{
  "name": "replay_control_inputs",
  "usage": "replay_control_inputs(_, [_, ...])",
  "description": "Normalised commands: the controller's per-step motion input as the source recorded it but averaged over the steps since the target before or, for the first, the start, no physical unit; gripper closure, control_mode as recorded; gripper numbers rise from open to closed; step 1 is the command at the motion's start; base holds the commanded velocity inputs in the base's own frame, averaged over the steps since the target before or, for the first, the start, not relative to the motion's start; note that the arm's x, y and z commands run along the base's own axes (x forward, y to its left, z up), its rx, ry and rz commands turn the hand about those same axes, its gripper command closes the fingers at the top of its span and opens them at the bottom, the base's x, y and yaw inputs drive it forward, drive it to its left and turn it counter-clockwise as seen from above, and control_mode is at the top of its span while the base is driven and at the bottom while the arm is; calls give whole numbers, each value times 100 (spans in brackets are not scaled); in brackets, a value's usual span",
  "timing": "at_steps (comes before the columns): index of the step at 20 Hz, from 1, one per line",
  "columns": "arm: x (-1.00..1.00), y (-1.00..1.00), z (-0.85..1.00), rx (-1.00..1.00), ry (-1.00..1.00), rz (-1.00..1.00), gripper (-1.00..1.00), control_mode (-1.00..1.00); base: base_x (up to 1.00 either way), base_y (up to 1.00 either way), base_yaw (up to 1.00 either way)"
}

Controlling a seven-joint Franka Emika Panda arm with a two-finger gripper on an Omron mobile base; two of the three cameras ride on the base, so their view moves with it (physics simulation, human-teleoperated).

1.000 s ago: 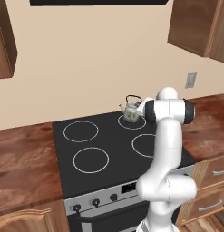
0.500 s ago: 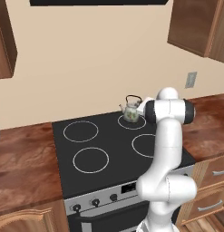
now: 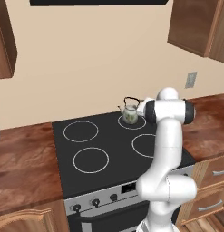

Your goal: Pick the kettle from the cabinet and place it on a stove burner. Then pick the pot from the counter and place it on another stove burner. Finally, turn both burners on.

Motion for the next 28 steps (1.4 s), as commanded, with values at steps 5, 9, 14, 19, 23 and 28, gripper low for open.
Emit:
replay_control_inputs(5, [-19, 16, -9, 1, 0, 3, -100, -100, 0, 0, 0])
replay_control_inputs(9, [-21, 33, -3, 0, 0, 6, -100, -100, 0, 0, 0])
replay_control_inputs(14, [-22, 25, 0, 0, 0, 5, -100, -100, 0, 0, 0])
replay_control_inputs(19, [-18, 2, 0, 0, -2, 1, -100, -100, 0, 0, 0])
replay_control_inputs(23, [-7, 0, 0, 0, -1, 0, -100, -100, 0, 0, 0])
replay_control_inputs(28, [-6, 0, 0, 0, -1, 0, -100, -100, 0, 0, 0])
